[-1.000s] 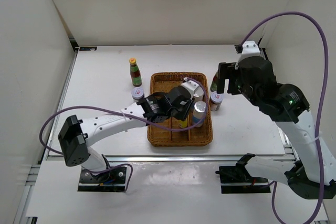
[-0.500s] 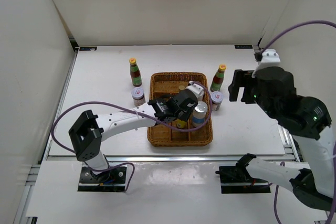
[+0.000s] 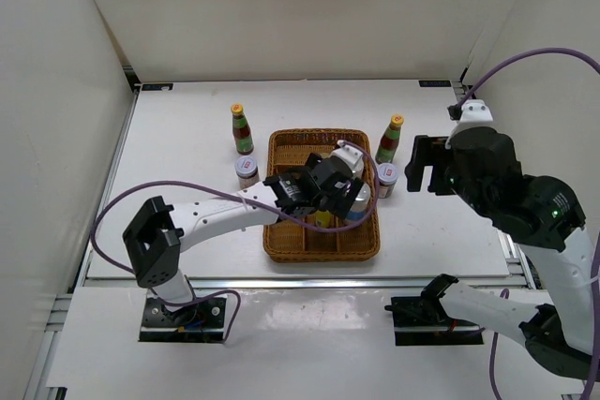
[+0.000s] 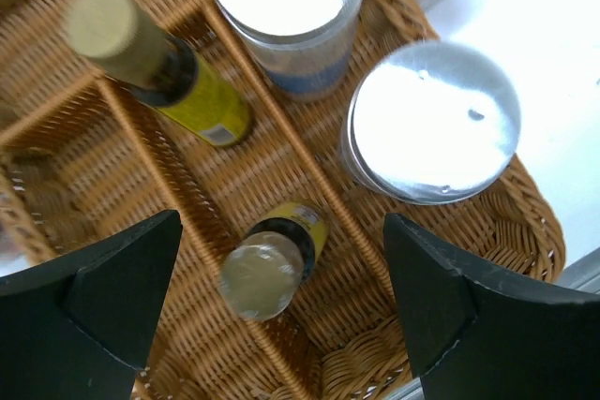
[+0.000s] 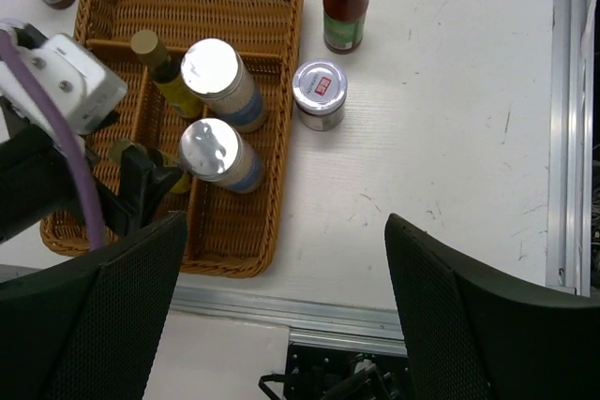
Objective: Organize the condiment bottles
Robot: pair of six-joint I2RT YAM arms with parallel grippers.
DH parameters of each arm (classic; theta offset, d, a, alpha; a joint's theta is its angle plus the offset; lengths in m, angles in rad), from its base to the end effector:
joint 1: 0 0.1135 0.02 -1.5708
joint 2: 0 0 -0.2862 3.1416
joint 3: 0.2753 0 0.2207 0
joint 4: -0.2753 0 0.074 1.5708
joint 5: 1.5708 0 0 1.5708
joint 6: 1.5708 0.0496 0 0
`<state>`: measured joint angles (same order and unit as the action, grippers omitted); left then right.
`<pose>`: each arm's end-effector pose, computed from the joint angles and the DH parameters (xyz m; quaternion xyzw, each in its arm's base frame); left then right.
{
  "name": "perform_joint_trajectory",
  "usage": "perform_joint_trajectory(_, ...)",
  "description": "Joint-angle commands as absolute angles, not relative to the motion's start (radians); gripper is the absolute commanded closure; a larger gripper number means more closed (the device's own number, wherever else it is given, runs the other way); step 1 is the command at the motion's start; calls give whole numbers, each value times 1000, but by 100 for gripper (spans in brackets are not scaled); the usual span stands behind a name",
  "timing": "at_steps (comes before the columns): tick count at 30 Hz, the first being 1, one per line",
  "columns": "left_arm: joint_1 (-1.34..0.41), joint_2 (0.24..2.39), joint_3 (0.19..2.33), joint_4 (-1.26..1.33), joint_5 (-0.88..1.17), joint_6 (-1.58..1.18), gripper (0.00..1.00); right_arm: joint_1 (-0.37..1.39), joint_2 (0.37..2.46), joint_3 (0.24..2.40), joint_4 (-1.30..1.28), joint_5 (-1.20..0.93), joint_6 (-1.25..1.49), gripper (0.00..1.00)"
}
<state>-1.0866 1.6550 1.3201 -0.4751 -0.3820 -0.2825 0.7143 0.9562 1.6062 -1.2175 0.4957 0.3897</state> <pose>0.1780 -0.2986 0.2986 0.2919 0.8665 -0.0940 0.3939 0.0811 0.0391 0.4604 -0.0209 0.8579 0.0613 0.5097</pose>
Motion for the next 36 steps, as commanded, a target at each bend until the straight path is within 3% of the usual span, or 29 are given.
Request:
perform_joint_trajectory(1,-1088,1536,1388,-489,-454,-253,1,713,960,1588,-1177,472,402,11)
perform_joint_trajectory(9,-1005,1362,1397,-518,-522,-193,1,713,971,1543,-1157,463,411,6)
perform_joint_trajectory(17,-619,1256,1324,-552,-329,-202,1,713,980,1513,-1102,518,383,1)
perform_joint_trajectory(23,-488,1354,1255,-519,-273,-314,1,713,1040,1522,-1092,483,362,1)
perform_joint_trajectory(36,-413,1617,1226,-425,-207,-386,1,713,1022,1491,-1104,492,344,1)
